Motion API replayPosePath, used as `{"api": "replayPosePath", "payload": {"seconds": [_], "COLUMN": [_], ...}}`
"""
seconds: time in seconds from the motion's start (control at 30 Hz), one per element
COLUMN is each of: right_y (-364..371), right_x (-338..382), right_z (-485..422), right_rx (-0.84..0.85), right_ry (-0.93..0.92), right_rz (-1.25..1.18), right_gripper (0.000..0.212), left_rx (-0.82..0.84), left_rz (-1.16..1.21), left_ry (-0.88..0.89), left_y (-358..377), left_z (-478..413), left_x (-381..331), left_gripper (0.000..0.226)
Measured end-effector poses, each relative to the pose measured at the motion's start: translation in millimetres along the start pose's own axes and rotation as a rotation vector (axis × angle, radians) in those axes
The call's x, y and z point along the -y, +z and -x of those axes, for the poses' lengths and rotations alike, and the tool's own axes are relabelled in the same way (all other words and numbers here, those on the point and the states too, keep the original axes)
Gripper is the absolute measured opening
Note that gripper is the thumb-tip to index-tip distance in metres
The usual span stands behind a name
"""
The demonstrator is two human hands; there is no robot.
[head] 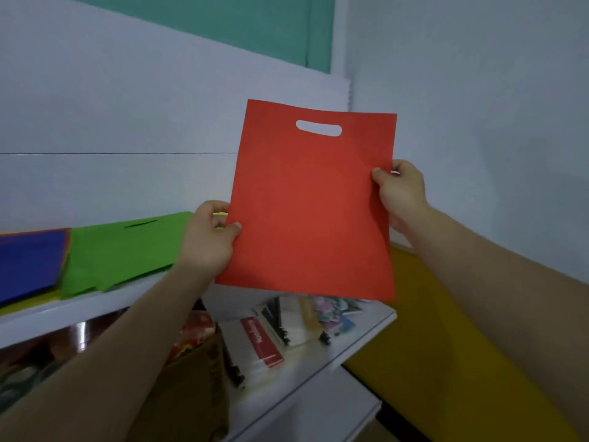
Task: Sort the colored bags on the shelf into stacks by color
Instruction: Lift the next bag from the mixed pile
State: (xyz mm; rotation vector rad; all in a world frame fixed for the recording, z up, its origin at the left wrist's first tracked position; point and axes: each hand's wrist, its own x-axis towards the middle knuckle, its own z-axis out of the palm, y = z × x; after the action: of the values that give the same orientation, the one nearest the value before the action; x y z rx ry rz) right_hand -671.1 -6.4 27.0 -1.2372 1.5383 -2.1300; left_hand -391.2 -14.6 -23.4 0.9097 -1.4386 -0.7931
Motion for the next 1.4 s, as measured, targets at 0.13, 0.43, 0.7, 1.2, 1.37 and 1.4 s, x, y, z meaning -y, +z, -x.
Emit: {"api": "replayPosePath", "payload": {"seconds": [0.13,0.43,0.7,1.2,1.37,1.4], "right_y": [-58.7,-111.1,-91.1,8.3,45.6,52.3], "right_x": [-12.1,-63.1,-97.2,-174.3,-200.0,-203.1], "right_z": [-24.8,-85.8,-168.4,-286.0,-327.4,-335.2], "right_rx": [-0.067,-0.194,-0.225,0.034,0.196,0.231], "right_ry": [0.01,0.04,0.026,0.029,0.027,0.025], "right_rz": [0.039,0.115,0.16,0.086,0.014,0.008], "right_gripper": [0.006,0.008,0.006,0.018,0.016,0.015], "left_rx": [0.082,0.192,0.203,-0.044,-0.203,-0.237], "left_rz": [0.043,0.055,0.054,-0.12,-0.192,-0.206], "left_ry": [-0.009,-0.014,0.009,-0.014,-0.029,-0.04], "left_y": [67.2,166.9,218.1,229.1,243.7,247.9], "left_z": [-1.5,-48.9,-124.6,-193.8,-202.9,-204.2], "left_x": [3.6,31.8,56.6,85.6,85.9,85.1], "left_gripper": [0.021,0.022,0.024,0.02,0.019,0.019]}}
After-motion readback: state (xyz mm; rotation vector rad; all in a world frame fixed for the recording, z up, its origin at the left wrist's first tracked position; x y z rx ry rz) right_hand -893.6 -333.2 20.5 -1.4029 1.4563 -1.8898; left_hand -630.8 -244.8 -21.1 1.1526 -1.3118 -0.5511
